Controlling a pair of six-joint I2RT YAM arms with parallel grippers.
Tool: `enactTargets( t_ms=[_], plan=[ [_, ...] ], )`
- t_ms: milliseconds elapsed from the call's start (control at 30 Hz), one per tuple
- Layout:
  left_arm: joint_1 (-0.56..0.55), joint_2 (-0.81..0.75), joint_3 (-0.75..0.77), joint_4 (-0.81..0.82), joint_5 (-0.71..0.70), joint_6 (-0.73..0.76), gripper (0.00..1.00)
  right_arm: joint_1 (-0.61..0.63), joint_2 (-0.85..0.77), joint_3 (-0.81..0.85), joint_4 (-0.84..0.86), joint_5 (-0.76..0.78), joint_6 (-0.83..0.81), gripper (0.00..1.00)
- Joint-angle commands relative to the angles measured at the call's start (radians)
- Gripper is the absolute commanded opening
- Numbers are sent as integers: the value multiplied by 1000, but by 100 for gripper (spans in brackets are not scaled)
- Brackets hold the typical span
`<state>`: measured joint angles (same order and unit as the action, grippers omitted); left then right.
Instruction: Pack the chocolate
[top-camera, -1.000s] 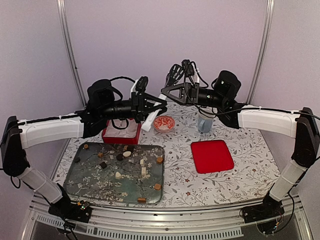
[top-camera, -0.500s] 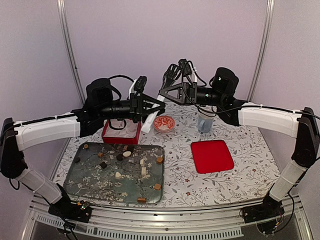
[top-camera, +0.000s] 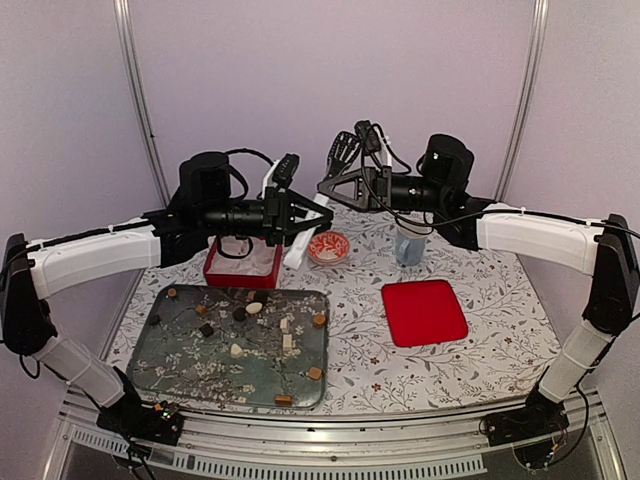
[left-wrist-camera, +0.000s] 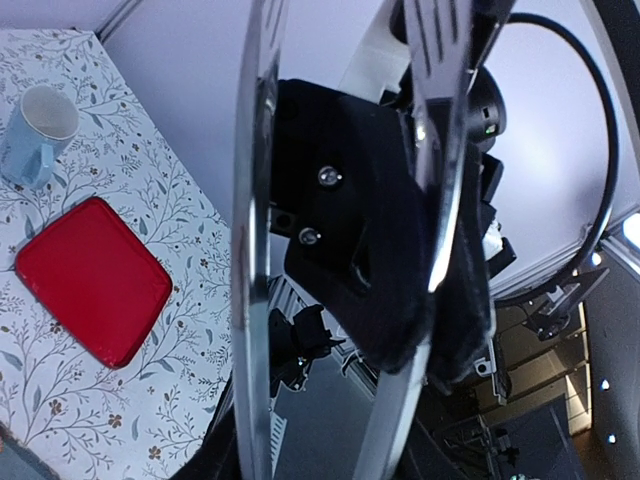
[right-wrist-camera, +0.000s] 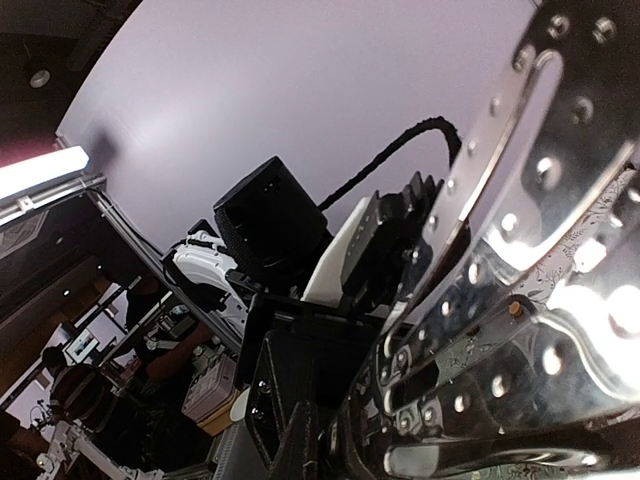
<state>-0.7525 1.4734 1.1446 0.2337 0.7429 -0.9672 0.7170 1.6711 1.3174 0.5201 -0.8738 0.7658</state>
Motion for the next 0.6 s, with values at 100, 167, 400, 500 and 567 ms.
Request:
enactTargets(
  t_ms=[100, 167, 400, 500, 567],
  plan=[
    [-18, -46, 2, 1, 7, 10, 29, -18, -5, 19, -29, 51, -45, 8],
    [-14, -61, 0, -20, -8, 23, 28, -29, -15, 16, -29, 53, -37, 27],
    [10, -119, -3, -156, -52, 90, 27, -100, -107, -33, -39, 87, -7, 75],
    [26, -150, 29, -332, -104, 185, 26, -126, -156, -71, -60, 91, 13, 79],
    [29, -177, 56, -472, -154, 265, 26, -136, -186, -96, -107, 92, -2, 80]
  ],
)
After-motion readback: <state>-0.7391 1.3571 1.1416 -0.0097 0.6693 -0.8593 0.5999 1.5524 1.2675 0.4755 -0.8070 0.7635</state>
